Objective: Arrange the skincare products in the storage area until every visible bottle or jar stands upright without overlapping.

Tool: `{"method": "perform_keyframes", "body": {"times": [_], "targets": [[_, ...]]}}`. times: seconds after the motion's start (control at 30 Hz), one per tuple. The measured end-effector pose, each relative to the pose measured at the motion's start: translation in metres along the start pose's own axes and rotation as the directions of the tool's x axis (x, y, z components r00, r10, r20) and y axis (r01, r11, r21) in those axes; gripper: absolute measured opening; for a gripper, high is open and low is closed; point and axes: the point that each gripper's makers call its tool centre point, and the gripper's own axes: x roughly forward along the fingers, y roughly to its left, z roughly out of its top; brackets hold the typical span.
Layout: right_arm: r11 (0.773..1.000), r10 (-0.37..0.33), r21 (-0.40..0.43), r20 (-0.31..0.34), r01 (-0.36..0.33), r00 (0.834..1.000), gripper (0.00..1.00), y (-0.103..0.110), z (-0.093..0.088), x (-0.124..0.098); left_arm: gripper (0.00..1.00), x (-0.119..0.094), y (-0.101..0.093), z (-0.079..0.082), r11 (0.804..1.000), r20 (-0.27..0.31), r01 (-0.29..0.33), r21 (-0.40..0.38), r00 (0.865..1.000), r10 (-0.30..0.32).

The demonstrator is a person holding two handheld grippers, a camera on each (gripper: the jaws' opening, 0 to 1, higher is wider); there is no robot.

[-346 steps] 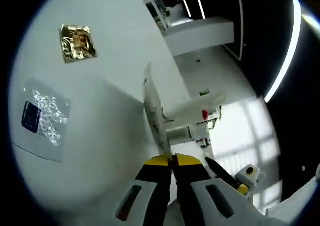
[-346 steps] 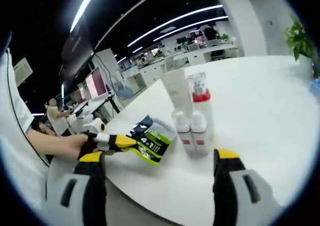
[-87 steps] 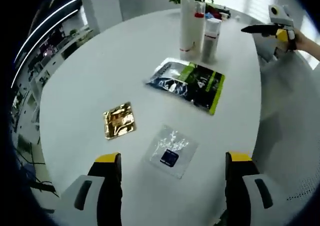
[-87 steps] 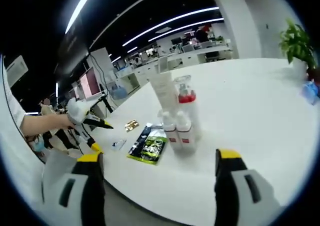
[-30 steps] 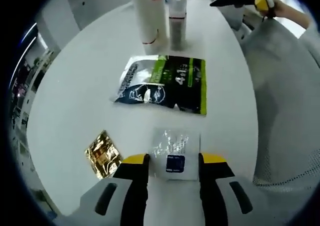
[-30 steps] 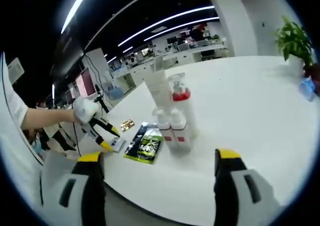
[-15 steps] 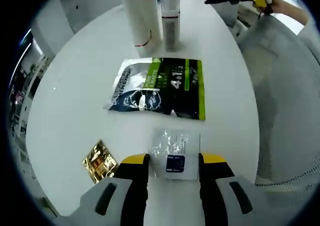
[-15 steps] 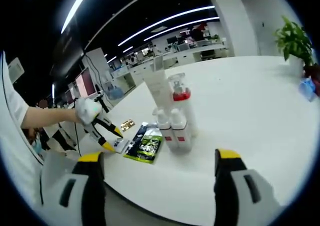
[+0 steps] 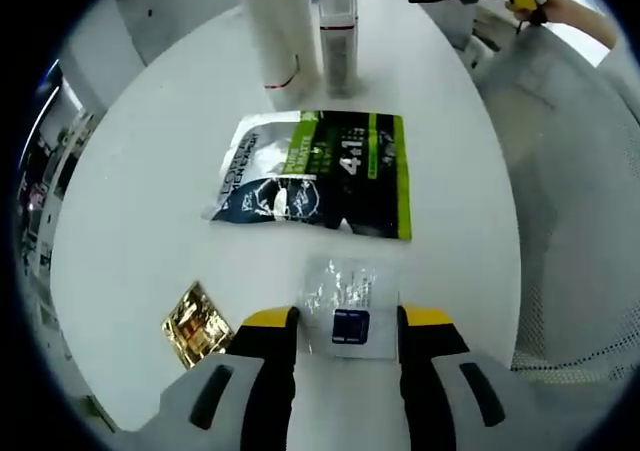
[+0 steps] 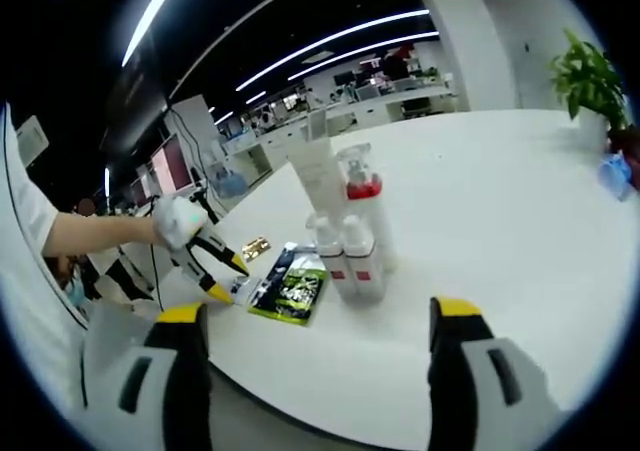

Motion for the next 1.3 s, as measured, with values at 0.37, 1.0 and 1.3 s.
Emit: {"method": "perform_keyframes", "body": {"times": [0.37, 1.0, 1.3], "targets": [[1.000, 0.000, -0.001, 0.002, 0.000, 1.000, 0.91, 0.000, 0.000, 0.000, 0.43, -0.001, 0.000, 0.000, 1.000, 0.000, -0.006, -0.007, 1.000, 0.006], [1.000, 0.008, -0.020, 0.010, -0.008, 1.000, 0.91, 0.006, 0.003, -0.004, 0.53, -0.017, -0.001, 0.004, 0.989, 0.082, -0.038, -0.144, 0.995, 0.050], [0.999, 0.026, -0.033, 0.011, -0.025, 1.000, 0.91, 0.011, 0.004, -0.005, 0.63, -0.029, -0.003, -0.002, 0.958, 0.113, -0.079, -0.276, 0.987, 0.114]]}}
